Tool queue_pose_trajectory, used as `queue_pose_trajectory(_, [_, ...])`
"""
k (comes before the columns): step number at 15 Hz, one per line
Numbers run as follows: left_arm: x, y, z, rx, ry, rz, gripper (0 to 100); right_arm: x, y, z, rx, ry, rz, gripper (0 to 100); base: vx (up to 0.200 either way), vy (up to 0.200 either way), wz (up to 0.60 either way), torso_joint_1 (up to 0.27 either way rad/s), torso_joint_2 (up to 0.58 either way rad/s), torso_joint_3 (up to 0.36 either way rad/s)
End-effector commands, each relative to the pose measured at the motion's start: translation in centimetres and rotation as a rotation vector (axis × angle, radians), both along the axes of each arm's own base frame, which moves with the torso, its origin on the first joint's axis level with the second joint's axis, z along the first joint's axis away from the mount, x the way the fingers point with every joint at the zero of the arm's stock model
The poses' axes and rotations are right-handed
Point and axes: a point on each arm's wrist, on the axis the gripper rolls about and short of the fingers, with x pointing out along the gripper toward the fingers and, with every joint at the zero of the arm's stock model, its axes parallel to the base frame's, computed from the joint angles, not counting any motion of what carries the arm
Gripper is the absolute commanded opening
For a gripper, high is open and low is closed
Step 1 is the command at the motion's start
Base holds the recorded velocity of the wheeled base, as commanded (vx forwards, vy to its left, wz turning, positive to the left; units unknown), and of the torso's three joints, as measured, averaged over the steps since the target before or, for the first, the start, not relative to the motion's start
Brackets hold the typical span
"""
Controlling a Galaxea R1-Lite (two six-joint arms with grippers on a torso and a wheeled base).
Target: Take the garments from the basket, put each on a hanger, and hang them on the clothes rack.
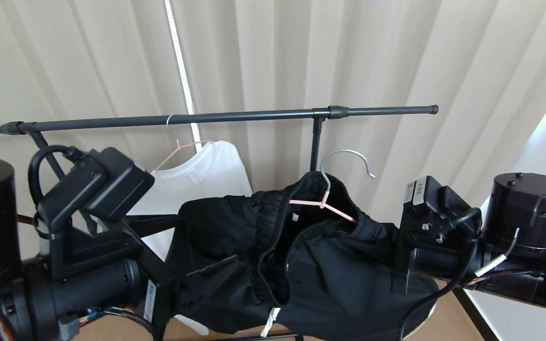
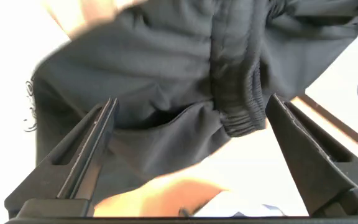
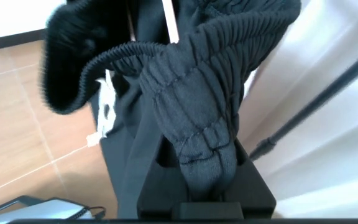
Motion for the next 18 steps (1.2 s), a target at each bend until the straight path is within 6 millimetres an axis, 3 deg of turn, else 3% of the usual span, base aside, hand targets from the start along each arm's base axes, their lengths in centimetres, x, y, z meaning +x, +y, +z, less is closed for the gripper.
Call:
queue_pose_trajectory(1, [-0.2, 0.4, 2.7, 0.019, -0.056, -0.036, 100, 0.0, -0.1, -0.2, -0.002, 0.010, 0.009, 0, 0.000, 0.000, 0.00, 0.000, 0.00, 0.000])
queue_pose_trajectory(4, [1.9, 1.0, 2.8, 0.176, -0.027, -0.181, 100, -0.3, -0.2, -0.7, -0.005, 0.027, 0.044, 0, 0.000, 0.000, 0.00, 0.000, 0.00, 0.000])
queue_pose_trajectory(5, [3.4, 0.9, 2.9, 0.203, -0.014, -0.246, 100, -0.4, -0.2, -0.8, -0.003, 0.033, 0.063, 0, 0.000, 0.000, 0.00, 0.000, 0.00, 0.000])
queue_pose_trajectory(8, [6.9, 0.0, 3.1, 0.202, 0.003, -0.389, 100, -0.7, 0.0, -1.3, -0.010, 0.055, 0.096, 0, 0.000, 0.000, 0.00, 0.000, 0.00, 0.000])
queue_pose_trajectory(10, [9.3, -0.9, 3.4, 0.137, -0.027, -0.575, 100, -1.2, 0.3, -1.7, -0.018, 0.069, 0.125, 0, 0.000, 0.000, 0.00, 0.000, 0.00, 0.000])
queue_pose_trajectory(14, [10.4, -2.9, 2.1, 0.082, 0.027, -0.720, 100, -1.7, 0.8, -1.9, -0.023, 0.073, 0.151, 0, 0.000, 0.000, 0.00, 0.000, 0.00, 0.000])
queue_pose_trajectory(18, [10.4, -3.1, 0.7, 0.122, 0.032, -0.751, 100, -1.9, 1.0, -1.8, -0.022, 0.070, 0.164, 0, 0.000, 0.000, 0.00, 0.000, 0.00, 0.000])
